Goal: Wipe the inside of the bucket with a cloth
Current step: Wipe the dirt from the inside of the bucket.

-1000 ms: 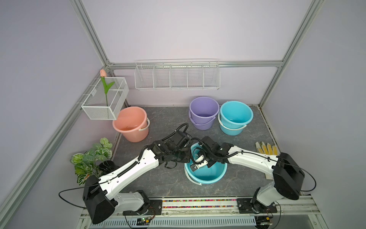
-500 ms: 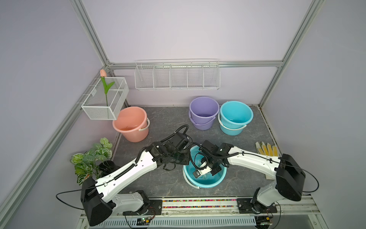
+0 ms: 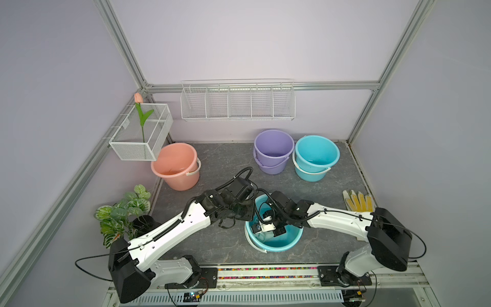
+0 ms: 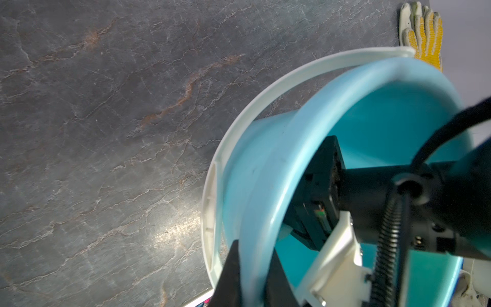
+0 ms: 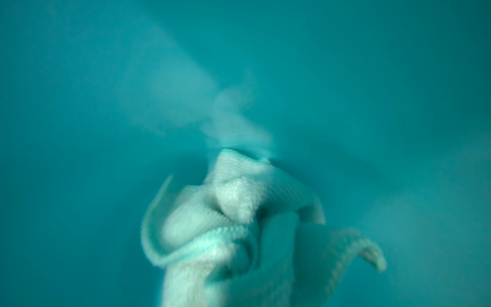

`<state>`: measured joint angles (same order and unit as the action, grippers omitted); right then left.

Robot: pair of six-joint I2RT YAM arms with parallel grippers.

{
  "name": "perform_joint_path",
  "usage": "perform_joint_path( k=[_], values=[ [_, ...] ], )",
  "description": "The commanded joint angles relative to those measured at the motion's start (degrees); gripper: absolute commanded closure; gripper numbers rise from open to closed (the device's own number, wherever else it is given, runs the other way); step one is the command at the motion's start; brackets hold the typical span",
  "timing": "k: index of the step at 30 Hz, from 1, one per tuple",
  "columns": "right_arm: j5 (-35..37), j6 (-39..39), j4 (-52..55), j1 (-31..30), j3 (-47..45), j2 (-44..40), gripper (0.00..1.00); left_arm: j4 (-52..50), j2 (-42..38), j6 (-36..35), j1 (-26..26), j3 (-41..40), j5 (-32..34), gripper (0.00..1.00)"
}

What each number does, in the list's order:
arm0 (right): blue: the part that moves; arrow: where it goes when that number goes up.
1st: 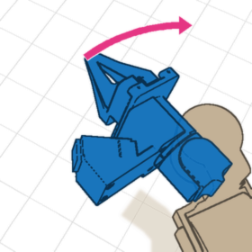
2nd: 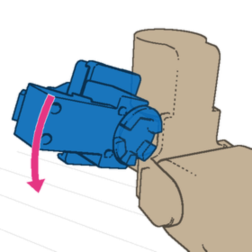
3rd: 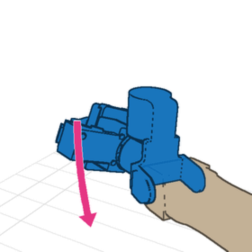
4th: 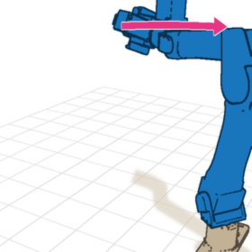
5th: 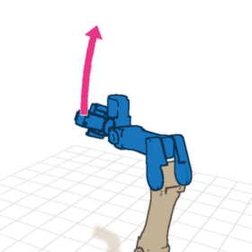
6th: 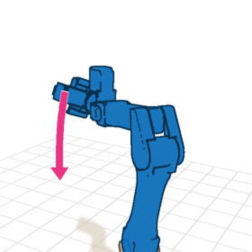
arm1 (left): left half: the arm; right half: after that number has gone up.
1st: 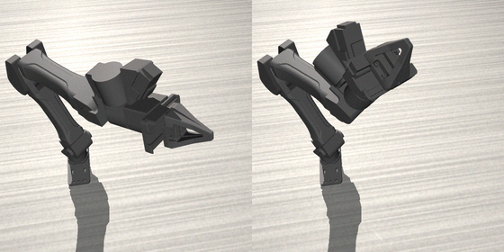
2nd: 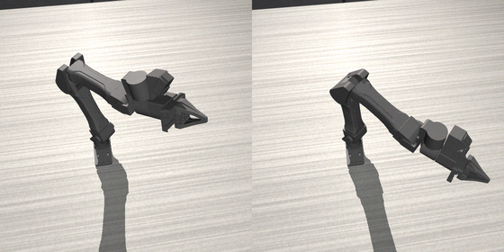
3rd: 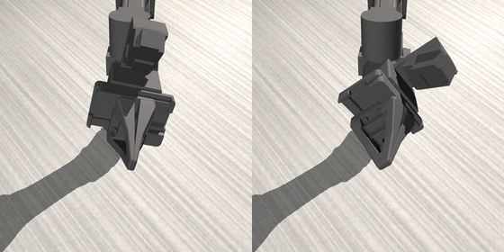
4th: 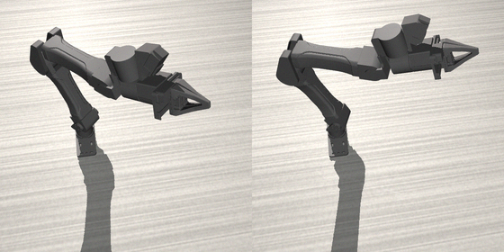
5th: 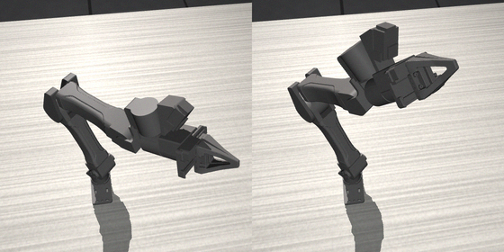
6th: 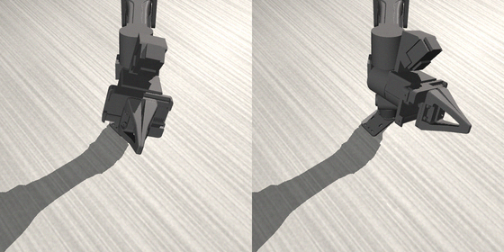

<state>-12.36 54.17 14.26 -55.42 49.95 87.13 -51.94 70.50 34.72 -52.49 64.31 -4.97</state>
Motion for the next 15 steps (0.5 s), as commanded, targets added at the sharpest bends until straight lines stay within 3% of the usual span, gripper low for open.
perform_joint_path(
  k=[1,5,9,15],
  values=[
    [11.09,-0.01,-14.33,-0.93,-2.36,-2.60,0.93,1.60,-0.30,0.00,-0.11,-0.68,-0.83,1.00],
    [19.88,5.60,-12.85,-1.43,-2.08,-4.35,0.93,1.32,-0.04,-0.27,-0.12,-0.51,-0.73,1.00],
    [24.21,10.86,-1.29,-1.74,0.04,-5.37,0.93,1.06,-0.37,-0.35,-0.09,-0.66,-0.43,1.00],
    [24.23,14.97,20.22,-2.67,7.64,-4.92,0.93,0.29,-0.15,-0.77,-0.07,0.06,0.45,1.00]
  ],
)
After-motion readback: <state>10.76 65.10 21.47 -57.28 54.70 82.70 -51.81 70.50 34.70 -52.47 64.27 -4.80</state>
